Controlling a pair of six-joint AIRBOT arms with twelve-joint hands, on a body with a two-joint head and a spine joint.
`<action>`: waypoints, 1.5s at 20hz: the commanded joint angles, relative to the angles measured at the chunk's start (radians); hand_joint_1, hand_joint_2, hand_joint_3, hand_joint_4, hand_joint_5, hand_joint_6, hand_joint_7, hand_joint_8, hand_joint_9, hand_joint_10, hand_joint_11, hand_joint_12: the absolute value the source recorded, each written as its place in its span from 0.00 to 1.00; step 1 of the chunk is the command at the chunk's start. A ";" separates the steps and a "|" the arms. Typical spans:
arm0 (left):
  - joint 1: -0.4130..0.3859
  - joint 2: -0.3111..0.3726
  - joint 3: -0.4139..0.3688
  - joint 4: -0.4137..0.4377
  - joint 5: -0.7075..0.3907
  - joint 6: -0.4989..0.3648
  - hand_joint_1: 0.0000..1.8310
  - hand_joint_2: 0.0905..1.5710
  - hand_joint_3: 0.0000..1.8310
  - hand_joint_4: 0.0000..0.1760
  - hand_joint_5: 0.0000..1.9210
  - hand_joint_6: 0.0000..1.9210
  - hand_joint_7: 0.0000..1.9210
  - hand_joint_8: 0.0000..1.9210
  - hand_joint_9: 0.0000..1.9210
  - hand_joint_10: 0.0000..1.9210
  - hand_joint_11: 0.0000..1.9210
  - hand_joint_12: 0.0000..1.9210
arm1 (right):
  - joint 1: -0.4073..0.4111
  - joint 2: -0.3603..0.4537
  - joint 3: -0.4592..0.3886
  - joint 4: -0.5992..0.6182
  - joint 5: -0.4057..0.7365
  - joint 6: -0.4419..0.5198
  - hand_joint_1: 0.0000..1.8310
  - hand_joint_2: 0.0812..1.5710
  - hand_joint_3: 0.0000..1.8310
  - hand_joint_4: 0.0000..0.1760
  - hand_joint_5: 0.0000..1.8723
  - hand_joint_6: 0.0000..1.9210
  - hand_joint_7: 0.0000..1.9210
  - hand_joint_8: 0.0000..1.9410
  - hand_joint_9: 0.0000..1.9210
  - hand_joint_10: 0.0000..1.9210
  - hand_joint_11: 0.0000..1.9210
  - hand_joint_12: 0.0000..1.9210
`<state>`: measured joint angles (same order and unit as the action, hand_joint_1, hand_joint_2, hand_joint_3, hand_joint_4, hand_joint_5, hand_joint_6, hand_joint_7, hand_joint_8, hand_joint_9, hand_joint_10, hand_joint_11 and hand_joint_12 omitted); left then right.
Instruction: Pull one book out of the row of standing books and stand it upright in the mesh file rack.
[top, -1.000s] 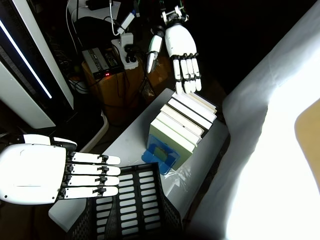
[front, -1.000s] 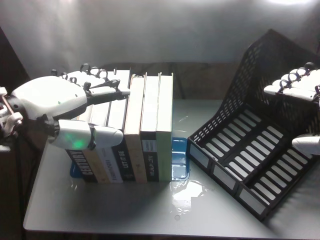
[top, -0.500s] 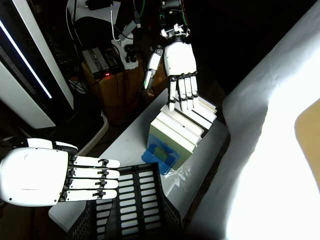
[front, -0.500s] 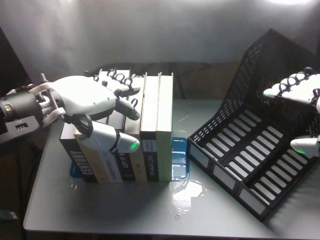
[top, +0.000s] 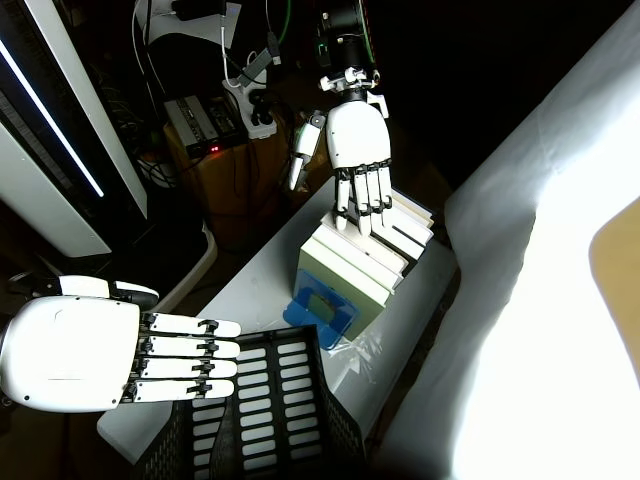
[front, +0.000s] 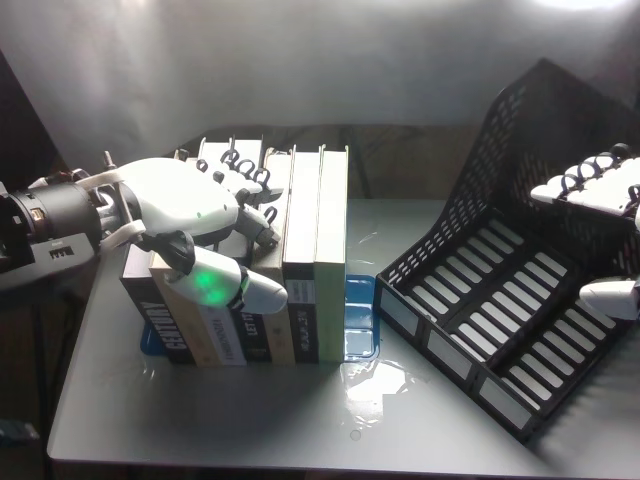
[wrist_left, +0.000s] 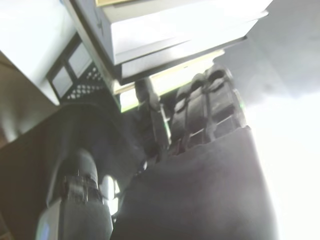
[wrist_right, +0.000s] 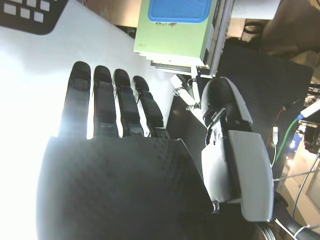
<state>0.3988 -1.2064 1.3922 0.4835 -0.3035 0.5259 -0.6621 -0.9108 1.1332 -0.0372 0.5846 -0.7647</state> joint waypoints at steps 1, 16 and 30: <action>0.010 0.009 -0.013 0.011 -0.029 0.004 0.03 0.70 0.00 0.23 0.31 0.02 0.00 0.00 0.00 0.00 0.00 0.00 | 0.002 0.010 0.005 0.018 0.112 -0.001 0.14 0.83 0.00 0.00 0.00 0.00 0.00 0.00 0.00 0.00 0.00 0.00; 0.135 0.151 -0.192 0.110 -0.164 0.004 0.06 0.68 0.00 0.00 0.31 0.01 0.00 0.00 0.00 0.00 0.00 0.00 | -0.027 0.010 0.003 0.058 0.124 -0.001 0.20 0.84 0.00 0.00 0.00 0.00 0.00 0.00 0.00 0.00 0.00 0.00; 0.234 0.189 -0.259 0.196 -0.269 0.004 0.04 0.68 0.00 0.00 0.31 0.00 0.00 0.00 0.00 0.00 0.00 0.00 | -0.042 0.008 0.004 0.079 0.123 -0.001 0.23 0.84 0.00 0.00 0.00 0.00 0.00 0.00 0.00 0.00 0.00 0.00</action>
<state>0.6289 -1.0225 1.1374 0.6819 -0.5133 0.5339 -0.7040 -0.9142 1.1332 0.0261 0.6022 -0.7647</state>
